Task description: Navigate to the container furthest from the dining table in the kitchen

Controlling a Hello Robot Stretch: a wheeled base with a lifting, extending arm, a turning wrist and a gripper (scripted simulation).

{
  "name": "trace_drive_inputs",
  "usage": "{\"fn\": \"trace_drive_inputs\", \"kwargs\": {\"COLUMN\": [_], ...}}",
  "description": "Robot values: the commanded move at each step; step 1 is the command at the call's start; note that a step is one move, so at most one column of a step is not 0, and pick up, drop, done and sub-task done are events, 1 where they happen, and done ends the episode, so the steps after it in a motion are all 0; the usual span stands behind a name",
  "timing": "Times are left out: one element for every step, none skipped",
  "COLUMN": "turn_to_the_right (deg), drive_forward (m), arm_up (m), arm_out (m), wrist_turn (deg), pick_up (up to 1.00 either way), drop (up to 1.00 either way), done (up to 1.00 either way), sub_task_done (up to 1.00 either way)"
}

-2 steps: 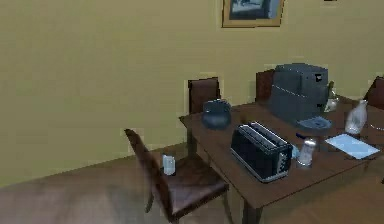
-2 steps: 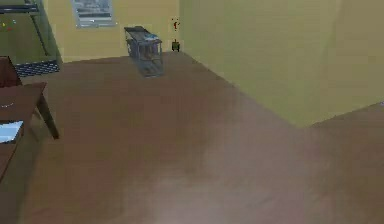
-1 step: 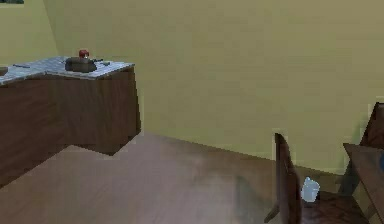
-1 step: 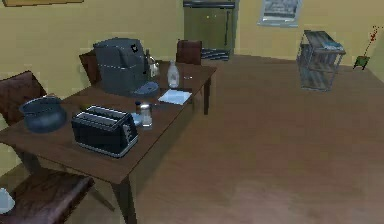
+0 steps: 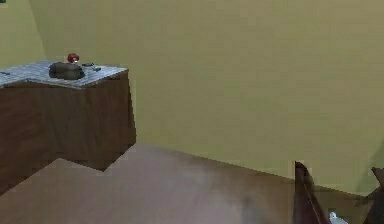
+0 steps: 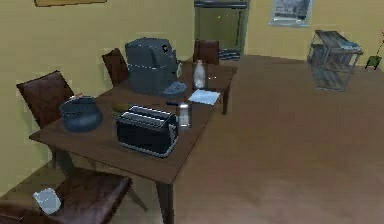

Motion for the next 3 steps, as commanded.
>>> {"fn": "trace_drive_inputs", "kwargs": {"turn_to_the_right": [45.0,45.0,45.0], "drive_forward": [0.00,0.00,0.00], "arm_up": [0.00,0.00,0.00], "arm_out": [0.00,0.00,0.00], "wrist_turn": [0.0,0.0,0.0], "pick_up": [0.00,0.00,0.00], "drop": [0.00,0.00,0.00], "done": [0.00,0.00,0.00], "sub_task_done": [0.00,0.00,0.00]}}
